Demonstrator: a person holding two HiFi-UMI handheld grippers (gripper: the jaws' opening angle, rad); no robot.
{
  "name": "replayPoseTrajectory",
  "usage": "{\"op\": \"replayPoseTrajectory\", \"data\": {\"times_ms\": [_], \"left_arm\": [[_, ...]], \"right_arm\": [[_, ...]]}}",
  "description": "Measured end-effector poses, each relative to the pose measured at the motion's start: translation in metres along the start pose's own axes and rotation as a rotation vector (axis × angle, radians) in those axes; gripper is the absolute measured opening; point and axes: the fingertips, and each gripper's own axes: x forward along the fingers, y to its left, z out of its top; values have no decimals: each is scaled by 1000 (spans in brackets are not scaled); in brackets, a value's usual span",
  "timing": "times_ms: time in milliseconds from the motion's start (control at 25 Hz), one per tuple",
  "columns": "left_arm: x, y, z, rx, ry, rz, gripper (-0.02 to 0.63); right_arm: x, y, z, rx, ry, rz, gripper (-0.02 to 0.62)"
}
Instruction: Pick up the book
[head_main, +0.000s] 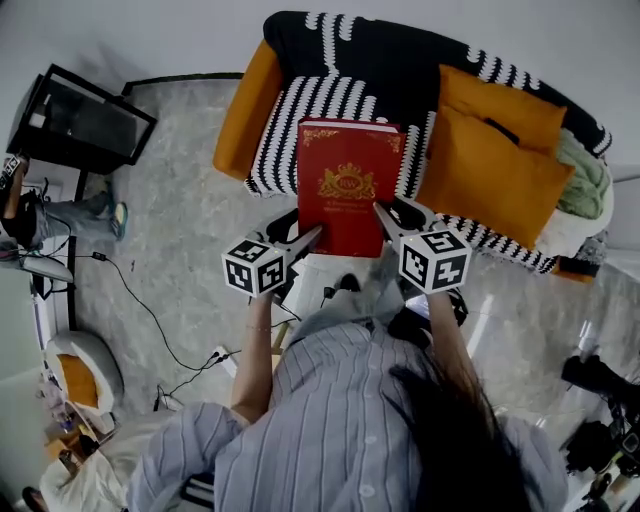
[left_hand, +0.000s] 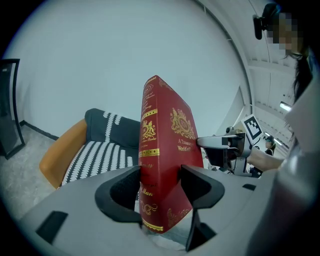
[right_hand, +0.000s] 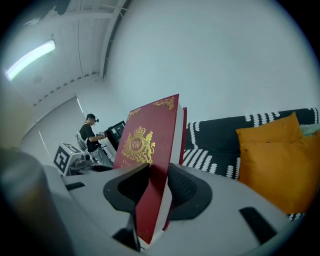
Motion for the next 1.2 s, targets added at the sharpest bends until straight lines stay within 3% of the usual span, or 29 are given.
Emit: {"op": "replayPoseTrajectory", "data": {"times_ms": [800, 1200], "left_arm": [[-41, -32, -39, 38, -27, -112, 265], [-53, -49, -53, 60, -32, -112, 265]], "right_arm": [[-53, 42, -41, 7, -32, -98, 124], [-74, 54, -53, -44, -45, -111, 124]]}}
